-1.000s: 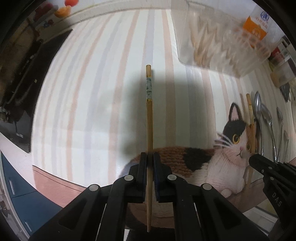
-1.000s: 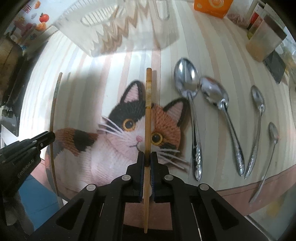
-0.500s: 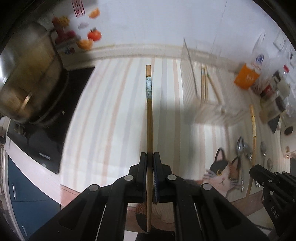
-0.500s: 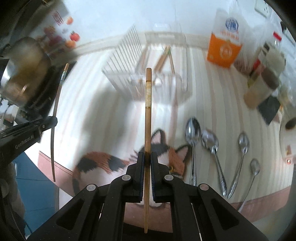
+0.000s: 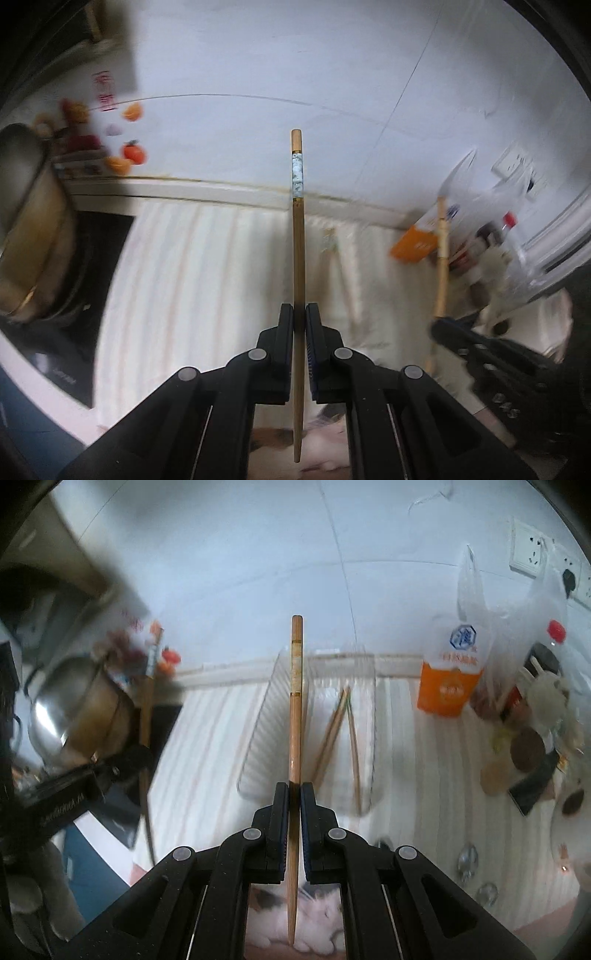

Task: Organize utensils
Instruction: 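Lift the left tool's chopstick into the basket while the right tool carries its chopstick, then open the left tool over the basket while the right tool releases its chopstick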

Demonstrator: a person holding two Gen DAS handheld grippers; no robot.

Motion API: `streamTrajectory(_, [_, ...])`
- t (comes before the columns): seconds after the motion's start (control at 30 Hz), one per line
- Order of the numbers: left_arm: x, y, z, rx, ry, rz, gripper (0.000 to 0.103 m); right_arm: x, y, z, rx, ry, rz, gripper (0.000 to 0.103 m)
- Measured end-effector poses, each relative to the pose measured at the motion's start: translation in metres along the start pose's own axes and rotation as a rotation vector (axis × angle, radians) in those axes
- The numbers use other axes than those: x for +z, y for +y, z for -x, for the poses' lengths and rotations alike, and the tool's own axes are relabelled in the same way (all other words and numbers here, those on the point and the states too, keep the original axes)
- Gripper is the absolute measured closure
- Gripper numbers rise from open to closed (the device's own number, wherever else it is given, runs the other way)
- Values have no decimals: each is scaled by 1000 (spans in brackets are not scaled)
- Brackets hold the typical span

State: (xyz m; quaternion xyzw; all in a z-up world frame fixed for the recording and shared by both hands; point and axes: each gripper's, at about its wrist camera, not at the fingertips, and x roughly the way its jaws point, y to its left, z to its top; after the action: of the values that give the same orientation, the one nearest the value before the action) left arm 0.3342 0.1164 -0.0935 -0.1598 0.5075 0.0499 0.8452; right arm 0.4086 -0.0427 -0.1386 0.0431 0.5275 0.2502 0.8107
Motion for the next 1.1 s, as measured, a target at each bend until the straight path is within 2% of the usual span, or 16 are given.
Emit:
streamTrajectory(0.13, [38,-13,-33,-54,59,23,99,44,-17,-27,17,21,-49,97])
streamTrajectory(0.33, [77,-24,-99,-58,182,28,99,82,-46,-90,-11,104,-103,97])
streamTrajectory(0.53, [86,-26,-159,-37,291,35,99,83,-64,-134,-17,188,-139,97])
streamTrajectory(0.63, [82,-24,-176,-39,326,50,99,80,-67,-149,-29,214,-135,97])
streamTrajectory(0.87, [75,-23,-182,-25,352,66,97,78,-76,-166,-36,270,-138,95])
streamTrajectory(0.93, [76,-21,-178,2,339,63,96,77,-76,-162,-65,265,-123,91])
streamTrajectory(1.0, [75,-21,-169,43,312,45,88,76,-79,-154,-61,254,-132,74])
streamTrajectory(1.07, [73,-21,-158,74,274,32,71,74,-81,-141,-76,224,-138,73])
streamTrajectory(1.1, [72,-20,-152,93,255,28,55,74,-83,-135,-85,210,-136,73])
